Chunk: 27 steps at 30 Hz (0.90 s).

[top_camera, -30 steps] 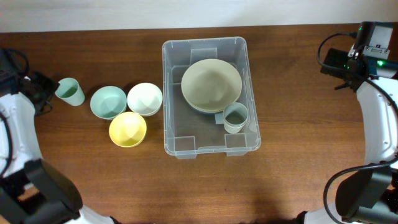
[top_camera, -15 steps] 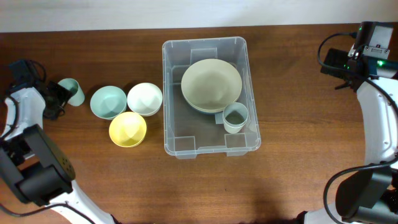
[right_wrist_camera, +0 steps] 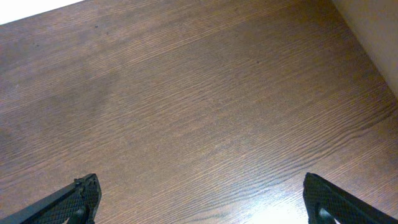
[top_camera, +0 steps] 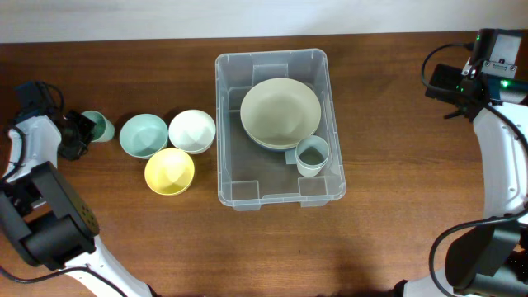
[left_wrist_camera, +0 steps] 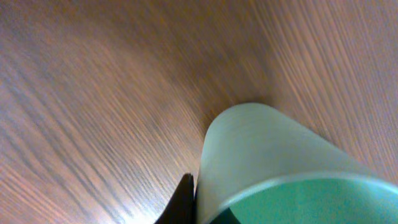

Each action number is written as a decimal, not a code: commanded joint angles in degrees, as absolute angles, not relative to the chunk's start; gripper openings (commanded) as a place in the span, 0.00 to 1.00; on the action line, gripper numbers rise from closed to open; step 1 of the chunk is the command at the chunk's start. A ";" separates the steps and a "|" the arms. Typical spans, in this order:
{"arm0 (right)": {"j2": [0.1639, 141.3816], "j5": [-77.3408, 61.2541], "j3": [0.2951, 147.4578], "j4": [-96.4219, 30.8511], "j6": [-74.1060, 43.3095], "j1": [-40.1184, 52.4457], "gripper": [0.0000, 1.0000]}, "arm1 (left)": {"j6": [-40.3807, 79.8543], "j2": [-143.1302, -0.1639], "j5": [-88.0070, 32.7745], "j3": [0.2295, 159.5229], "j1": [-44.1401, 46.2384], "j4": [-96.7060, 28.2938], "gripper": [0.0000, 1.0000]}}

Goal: Pack container
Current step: 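Grasp the green cup rim with the left gripper, then carry the green cup into the bin and stack it on the cups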

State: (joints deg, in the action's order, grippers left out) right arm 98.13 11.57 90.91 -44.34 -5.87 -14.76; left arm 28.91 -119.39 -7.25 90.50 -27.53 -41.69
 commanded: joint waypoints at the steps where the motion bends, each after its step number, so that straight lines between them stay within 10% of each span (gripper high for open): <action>1: 97.60 12.49 91.50 -44.16 -6.26 -15.07 0.99 | 18.50 -117.14 -23.35 95.83 -27.83 -42.54 0.00; 15: 97.60 12.49 91.50 -44.16 -6.26 -15.07 0.99 | -9.13 -100.38 -43.48 100.68 -8.10 -50.72 0.01; 27: 97.60 12.49 91.50 -44.16 -6.26 -15.07 0.99 | -12.75 -100.27 -19.46 100.60 25.82 -56.51 0.00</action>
State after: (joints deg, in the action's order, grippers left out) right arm 98.13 11.57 90.91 -44.36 -5.85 -14.76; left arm -10.57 -100.07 -28.16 100.33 20.84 -55.81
